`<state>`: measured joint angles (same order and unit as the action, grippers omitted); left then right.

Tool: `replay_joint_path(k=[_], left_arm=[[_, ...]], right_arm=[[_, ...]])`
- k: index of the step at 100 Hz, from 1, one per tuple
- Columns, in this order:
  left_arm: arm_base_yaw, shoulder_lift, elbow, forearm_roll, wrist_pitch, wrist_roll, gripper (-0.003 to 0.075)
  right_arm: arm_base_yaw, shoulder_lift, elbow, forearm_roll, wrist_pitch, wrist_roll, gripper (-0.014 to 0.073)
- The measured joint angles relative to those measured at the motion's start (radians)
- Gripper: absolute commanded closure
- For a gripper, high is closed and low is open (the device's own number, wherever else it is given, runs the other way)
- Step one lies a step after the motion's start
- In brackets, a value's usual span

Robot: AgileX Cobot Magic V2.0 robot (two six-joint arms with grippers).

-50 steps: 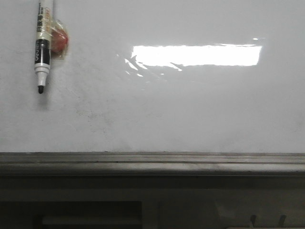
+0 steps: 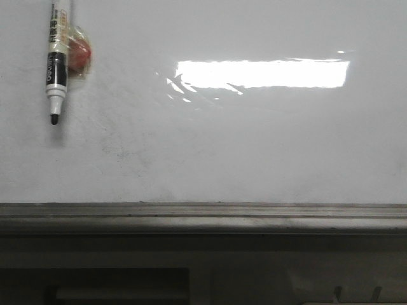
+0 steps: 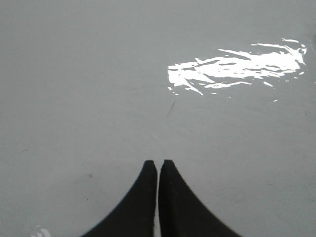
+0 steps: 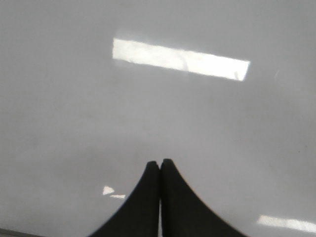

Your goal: Write number 6 on whiteboard

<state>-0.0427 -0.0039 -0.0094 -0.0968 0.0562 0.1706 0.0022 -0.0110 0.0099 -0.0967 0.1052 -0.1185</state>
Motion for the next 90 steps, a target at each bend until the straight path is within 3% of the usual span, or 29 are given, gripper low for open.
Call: replay_joint_path(k=[53,71,90], left_arm=[[0.000,0.000,0.000,-0.013,0.000,0.000,0.0740],[0.000,0.000,0.000,-0.145,0.000,0.000,0.0740],[0.000,0.000,0.000,-0.359,-0.016,0.000,0.0741]], right_arm=[[0.000,0.000,0.000,0.000,-0.018,0.000,0.0659],[0.000,0.000,0.000,0.048,-0.024,0.000,0.0659],[0.000,0.000,0.000,0.208,-0.062,0.000,0.0659]])
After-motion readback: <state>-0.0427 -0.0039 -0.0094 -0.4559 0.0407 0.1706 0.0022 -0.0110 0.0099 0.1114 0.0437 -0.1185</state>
